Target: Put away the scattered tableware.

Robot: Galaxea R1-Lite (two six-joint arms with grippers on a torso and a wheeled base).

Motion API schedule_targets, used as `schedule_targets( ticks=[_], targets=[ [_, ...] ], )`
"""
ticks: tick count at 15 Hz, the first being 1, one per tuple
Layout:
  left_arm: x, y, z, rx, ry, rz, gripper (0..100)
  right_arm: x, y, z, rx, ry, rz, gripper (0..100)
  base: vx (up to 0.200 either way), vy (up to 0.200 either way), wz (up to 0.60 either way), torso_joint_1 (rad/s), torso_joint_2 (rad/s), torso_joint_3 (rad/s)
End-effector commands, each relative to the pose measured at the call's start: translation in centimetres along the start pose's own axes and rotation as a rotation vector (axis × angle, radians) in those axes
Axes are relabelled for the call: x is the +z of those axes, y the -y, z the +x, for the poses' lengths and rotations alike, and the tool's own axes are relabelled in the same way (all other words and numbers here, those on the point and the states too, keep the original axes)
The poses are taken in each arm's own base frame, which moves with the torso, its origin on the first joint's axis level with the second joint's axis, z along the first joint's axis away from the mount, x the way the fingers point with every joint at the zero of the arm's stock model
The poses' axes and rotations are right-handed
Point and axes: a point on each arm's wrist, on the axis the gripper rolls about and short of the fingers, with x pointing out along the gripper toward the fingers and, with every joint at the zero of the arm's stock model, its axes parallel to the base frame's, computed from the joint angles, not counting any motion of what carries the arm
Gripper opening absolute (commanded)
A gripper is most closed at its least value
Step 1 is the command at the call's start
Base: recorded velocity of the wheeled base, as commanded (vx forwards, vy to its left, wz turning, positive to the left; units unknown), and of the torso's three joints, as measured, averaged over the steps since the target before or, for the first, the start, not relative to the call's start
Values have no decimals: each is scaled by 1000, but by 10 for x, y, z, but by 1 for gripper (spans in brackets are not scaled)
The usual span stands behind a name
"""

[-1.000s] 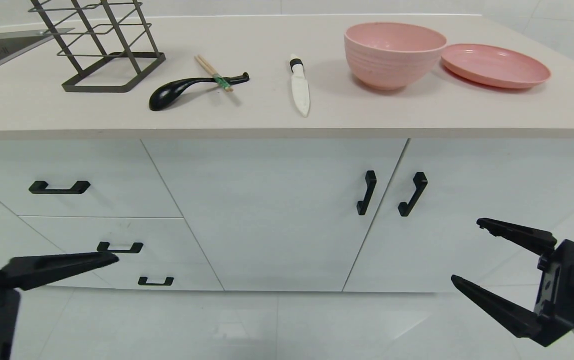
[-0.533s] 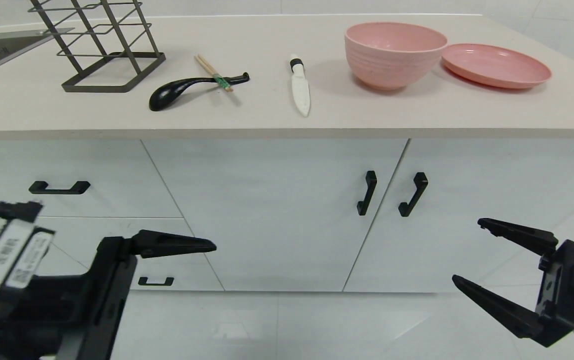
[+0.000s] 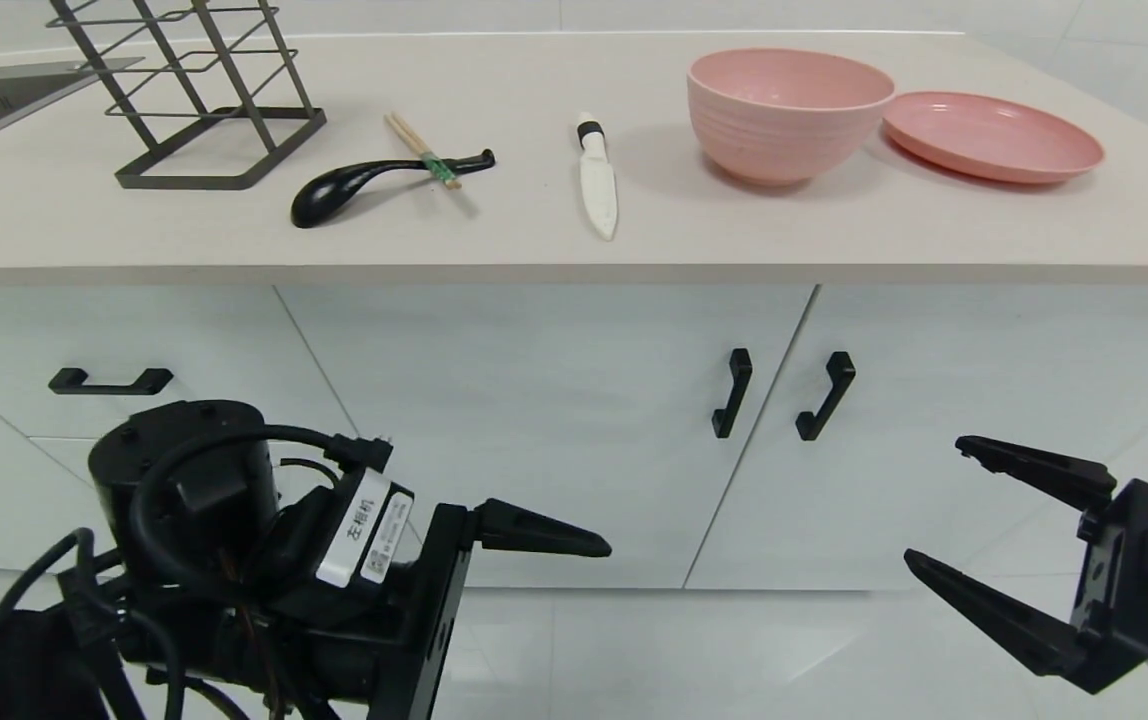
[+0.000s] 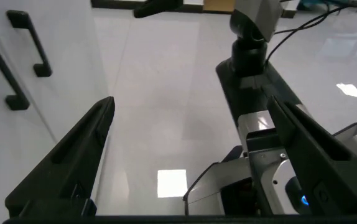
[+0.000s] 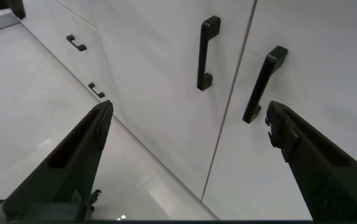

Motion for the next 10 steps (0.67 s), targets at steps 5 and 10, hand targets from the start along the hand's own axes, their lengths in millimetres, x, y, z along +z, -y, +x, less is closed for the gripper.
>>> schedule_targets(
  ticks=[5, 10],
  targets=[
    [-18, 17, -1, -22, 2, -20, 100, -2, 0, 2, 9, -13, 5, 100, 0, 0, 0, 0, 0, 0],
    [-19, 27, -7, -23, 2, -52, 100, -8, 1, 7, 21, -40, 21, 100, -120, 0, 0, 0, 2, 3]
  ],
)
